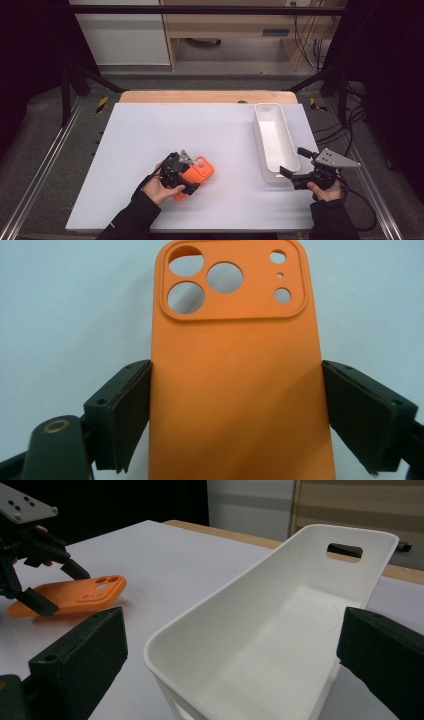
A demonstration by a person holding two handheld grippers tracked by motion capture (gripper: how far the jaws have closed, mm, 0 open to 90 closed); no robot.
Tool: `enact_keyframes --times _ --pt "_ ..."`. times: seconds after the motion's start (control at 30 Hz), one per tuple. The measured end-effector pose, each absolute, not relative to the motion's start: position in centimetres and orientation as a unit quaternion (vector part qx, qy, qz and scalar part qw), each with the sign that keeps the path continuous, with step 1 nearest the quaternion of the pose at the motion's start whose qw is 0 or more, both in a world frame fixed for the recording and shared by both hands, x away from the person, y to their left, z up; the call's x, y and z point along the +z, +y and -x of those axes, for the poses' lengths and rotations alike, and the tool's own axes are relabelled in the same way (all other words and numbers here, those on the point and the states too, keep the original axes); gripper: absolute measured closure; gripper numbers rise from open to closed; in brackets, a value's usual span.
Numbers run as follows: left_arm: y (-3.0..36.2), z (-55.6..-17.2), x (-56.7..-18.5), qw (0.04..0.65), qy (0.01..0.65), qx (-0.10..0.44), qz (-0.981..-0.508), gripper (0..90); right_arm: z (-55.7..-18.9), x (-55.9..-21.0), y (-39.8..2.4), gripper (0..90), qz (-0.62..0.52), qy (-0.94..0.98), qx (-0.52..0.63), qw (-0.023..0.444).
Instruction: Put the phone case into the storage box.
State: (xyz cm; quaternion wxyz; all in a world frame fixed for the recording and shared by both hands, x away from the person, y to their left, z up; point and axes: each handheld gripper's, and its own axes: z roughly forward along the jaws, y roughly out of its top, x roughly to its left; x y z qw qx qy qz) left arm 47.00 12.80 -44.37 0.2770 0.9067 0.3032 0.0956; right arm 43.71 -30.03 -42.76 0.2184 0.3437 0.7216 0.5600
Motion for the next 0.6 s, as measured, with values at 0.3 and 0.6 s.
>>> enact_keyframes --times 0.3,0.6 --pt "13.1 -46.7 -43.6 0.289 0.299 0.100 -0.904 15.3 -43.7 -42.7 -30.0 0.4 -0.343 0.721 0.561 0.218" --pt "13.4 -46.3 -42.6 0.308 0.288 0.101 -0.901 15.3 -43.7 -42.7 -30.0 0.4 -0.341 0.722 0.560 0.218"
